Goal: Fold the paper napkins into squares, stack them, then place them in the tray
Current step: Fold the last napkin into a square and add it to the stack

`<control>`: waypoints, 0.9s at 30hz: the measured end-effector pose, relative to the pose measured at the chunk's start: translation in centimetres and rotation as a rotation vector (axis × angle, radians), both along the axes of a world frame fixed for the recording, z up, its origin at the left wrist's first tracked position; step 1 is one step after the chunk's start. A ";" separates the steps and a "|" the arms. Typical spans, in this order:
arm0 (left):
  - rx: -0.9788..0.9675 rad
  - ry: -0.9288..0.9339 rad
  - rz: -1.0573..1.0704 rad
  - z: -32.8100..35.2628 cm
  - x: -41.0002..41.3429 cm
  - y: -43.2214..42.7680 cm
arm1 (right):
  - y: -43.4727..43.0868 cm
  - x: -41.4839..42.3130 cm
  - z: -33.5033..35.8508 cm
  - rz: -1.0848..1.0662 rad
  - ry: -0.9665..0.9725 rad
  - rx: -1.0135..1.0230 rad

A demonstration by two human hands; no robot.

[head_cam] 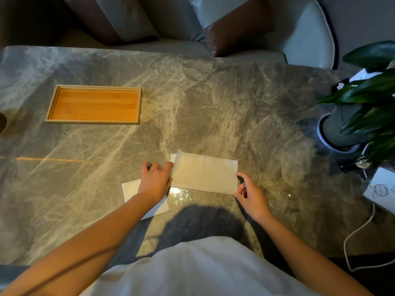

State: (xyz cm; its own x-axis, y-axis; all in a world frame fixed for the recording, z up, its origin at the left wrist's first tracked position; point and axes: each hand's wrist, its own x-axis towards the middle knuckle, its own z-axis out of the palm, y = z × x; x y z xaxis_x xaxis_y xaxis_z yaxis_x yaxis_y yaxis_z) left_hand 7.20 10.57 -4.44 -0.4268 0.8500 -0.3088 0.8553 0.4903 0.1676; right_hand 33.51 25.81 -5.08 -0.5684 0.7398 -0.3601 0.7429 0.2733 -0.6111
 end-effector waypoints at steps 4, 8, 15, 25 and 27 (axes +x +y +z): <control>0.122 0.019 0.039 0.5 0.8 -0.3 | 0.0 0.5 0.4 0.013 0.020 0.128; 0.311 0.061 -0.037 0.8 1.7 -0.8 | -0.6 -0.5 0.8 0.135 0.100 0.329; 0.024 -0.025 -0.255 0.2 5.0 -0.6 | -1.8 -2.6 0.1 0.268 -0.158 0.230; 0.109 -0.292 -0.243 0.9 4.4 0.7 | -2.5 -2.7 0.3 0.353 -0.051 0.025; 0.054 -0.318 -0.271 0.6 4.3 0.3 | -1.6 -2.1 0.3 0.427 -0.072 0.154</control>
State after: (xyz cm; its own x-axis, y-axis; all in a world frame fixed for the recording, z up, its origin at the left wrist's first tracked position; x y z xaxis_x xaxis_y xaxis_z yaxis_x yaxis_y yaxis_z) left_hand 11.50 10.91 -3.87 -0.0764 0.9369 -0.3410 0.8534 0.2383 0.4636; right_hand 31.41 24.22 -4.76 -0.8116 0.4928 -0.3139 0.5830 0.6480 -0.4901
